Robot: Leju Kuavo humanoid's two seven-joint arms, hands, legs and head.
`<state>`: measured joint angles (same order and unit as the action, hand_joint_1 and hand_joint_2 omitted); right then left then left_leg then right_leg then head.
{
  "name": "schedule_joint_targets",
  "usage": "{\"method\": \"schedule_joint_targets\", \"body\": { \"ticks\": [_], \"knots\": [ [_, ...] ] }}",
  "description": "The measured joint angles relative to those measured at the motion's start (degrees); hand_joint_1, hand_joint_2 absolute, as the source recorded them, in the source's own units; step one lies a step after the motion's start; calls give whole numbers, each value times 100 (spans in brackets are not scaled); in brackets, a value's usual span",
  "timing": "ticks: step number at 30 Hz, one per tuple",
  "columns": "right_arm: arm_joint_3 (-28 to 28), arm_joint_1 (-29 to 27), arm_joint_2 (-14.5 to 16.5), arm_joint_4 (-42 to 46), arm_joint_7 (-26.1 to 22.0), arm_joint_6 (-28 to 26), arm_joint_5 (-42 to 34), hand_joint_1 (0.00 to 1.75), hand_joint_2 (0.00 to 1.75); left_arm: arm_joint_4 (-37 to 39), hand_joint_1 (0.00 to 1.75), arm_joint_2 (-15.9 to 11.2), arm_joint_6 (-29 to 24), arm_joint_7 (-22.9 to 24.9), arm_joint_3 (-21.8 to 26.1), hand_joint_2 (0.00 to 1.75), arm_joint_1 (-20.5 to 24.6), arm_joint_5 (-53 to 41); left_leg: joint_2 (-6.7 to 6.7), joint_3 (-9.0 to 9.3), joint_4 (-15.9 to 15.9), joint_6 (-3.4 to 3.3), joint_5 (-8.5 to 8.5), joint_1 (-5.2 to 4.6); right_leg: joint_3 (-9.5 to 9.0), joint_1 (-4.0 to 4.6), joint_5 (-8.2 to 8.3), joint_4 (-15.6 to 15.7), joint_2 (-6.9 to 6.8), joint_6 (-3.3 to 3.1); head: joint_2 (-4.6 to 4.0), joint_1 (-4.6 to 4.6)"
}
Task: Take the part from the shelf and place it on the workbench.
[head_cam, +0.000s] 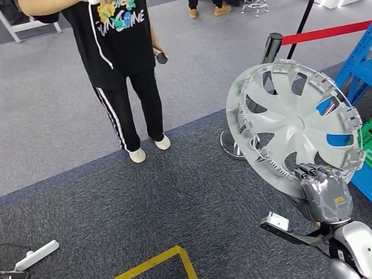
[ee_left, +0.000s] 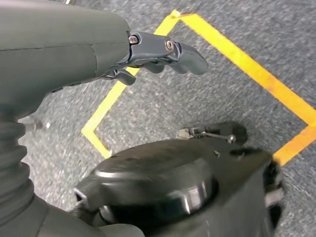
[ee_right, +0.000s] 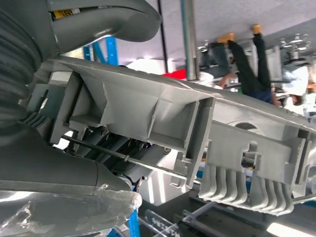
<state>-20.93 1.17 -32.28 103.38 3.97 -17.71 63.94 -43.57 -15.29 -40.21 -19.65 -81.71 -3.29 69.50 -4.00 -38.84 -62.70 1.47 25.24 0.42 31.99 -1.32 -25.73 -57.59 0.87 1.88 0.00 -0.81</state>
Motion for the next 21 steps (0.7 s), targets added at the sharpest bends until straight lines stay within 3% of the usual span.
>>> {"method": "schedule_joint_targets", "body": {
  "ticks": [1,2,3,4,6,8,10,12,14,16,18,19,20,21],
  "knots": [
    [3,-7,0,3,1,-3,-1,175,175,-4,0,-2,-1,1,-1,175,13,-1,198,-201,-418,12,212,-11,-1,18,-4,2,-87,-24,0,-10],
    [4,-16,0,5,-1,-4,0,175,175,-7,0,-3,-1,1,-1,175,26,-3,286,-387,-807,18,375,-9,1,34,-8,1,-178,-35,0,-10],
    [2,-23,0,6,-4,-4,-1,175,175,-9,0,-3,-1,2,-1,175,34,-4,321,-499,-1055,17,445,-6,1,45,-13,1,-268,-41,0,-11],
    [0,-28,0,7,-7,-4,-1,175,175,-11,0,-3,0,2,-1,175,36,-5,335,-502,-1086,12,407,-6,-1,54,-17,1,-352,-44,0,-11],
    [-3,-31,0,9,-10,-4,0,175,175,-13,0,-9,0,4,-2,175,32,-6,442,-158,-509,-16,102,-18,-18,66,-30,0,-510,-32,0,-11],
    [0,-31,0,12,-9,-6,0,175,175,-13,0,-17,-1,7,-2,175,41,-7,713,276,254,-70,-130,-64,-38,99,-63,-13,-651,13,0,-5],
    [4,-28,0,17,-10,-9,0,175,175,-15,0,-21,-1,8,-1,175,55,-10,801,412,542,-140,-169,-109,-62,126,-88,-8,-788,70,0,-1],
    [5,-22,0,27,-14,-10,1,175,175,-17,0,-24,-1,18,-1,175,45,-13,638,397,563,-216,-193,-107,-87,113,-112,5,-853,131,0,-1],
    [3,-23,-1,42,-23,-11,9,175,175,-23,0,-27,0,43,-3,175,36,-15,499,405,589,-283,-215,-76,2,81,-273,-216,-572,185,0,16],
    [-7,-25,-2,53,-32,-10,27,175,175,-28,0,-35,2,75,-5,175,54,-28,356,407,595,-323,-225,-58,341,64,-633,-934,-200,208,0,39],
    [-37,-29,-2,57,-35,-4,59,175,175,-27,0,-42,25,104,-10,175,83,-44,186,406,593,-336,-227,-62,717,67,-883,-1647,-100,212,0,48],
    [-62,-28,-1,60,-30,1,83,175,175,-27,0,-44,54,120,-18,175,95,-49,99,408,592,-335,-228,-63,784,66,-847,-1729,-94,209,0,48],
    [-86,-25,0,69,-21,5,109,175,175,-26,0,-45,94,131,-28,175,104,-50,10,412,589,-332,-231,-60,740,61,-703,-1581,-79,203,0,48],
    [-111,-14,1,83,-11,9,134,175,175,-24,0,-47,139,140,-41,175,112,-51,-79,417,586,-324,-233,-55,597,48,-484,-1240,-18,199,0,49]
  ]
}}
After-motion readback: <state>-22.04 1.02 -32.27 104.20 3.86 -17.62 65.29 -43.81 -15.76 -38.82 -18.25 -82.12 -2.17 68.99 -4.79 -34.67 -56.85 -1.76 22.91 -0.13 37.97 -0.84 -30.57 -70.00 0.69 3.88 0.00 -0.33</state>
